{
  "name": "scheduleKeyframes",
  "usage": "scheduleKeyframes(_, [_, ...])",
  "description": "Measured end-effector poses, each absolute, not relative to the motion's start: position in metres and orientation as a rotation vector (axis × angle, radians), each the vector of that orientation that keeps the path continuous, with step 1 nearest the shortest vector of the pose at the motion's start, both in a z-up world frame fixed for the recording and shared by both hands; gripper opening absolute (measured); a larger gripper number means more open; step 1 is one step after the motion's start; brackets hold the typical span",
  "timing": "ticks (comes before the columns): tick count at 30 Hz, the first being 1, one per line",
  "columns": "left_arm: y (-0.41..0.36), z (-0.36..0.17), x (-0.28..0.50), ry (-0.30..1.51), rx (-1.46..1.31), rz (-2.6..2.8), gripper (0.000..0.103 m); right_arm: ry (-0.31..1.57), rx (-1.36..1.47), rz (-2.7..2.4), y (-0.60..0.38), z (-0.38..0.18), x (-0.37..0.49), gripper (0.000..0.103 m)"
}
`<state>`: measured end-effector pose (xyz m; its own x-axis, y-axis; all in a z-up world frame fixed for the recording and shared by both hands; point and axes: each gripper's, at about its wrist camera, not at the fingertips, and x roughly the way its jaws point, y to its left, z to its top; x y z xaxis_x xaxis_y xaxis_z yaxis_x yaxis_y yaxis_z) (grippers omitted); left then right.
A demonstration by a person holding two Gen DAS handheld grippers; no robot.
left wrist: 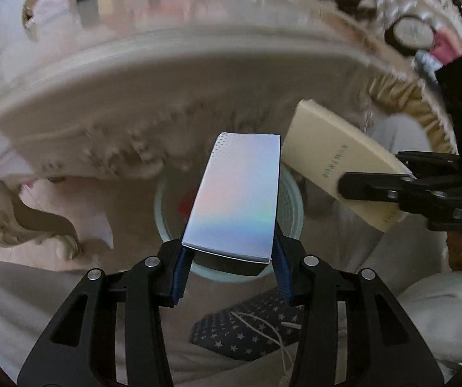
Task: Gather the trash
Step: 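Carry the silver and cream boxes over the wastebasket and open both tools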
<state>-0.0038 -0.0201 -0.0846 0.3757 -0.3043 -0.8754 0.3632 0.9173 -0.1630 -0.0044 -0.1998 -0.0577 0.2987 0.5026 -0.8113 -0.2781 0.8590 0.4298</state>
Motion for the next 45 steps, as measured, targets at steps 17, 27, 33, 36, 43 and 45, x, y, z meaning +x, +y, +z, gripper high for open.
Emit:
scheduleKeyframes(17, [-0.034, -0.174, 0.032, 1.276, 0.042, -0.364, 0.044, 1.314, 0.128, 0.358, -0.168, -0.146, 0.032, 0.045])
scheduleKeyframes(27, [-0.033, -0.173, 0.042, 1.214, 0.04, -0.324, 0.085, 1.294, 0.123, 0.31, -0.187, -0.148, 0.025, 0.069])
scheduleKeyframes(33, [-0.025, -0.167, 0.041, 1.184, 0.003, -0.315, 0.085, 1.281, 0.16, 0.279, -0.198, -0.146, 0.022, 0.069])
scheduleKeyframes(36, [-0.022, -0.168, 0.041, 1.19, -0.007, -0.302, 0.085, 1.275, 0.159, 0.283, -0.198, -0.144, 0.022, 0.069])
scheduleKeyframes(43, [-0.018, -0.149, 0.027, 1.134, 0.008, -0.323, 0.085, 1.222, 0.156, 0.356, -0.195, -0.106, 0.006, 0.069])
scheduleKeyframes(45, [-0.015, -0.129, 0.019, 1.093, -0.006, -0.36, 0.085, 1.173, 0.167, 0.398, -0.197, -0.082, -0.001, 0.069])
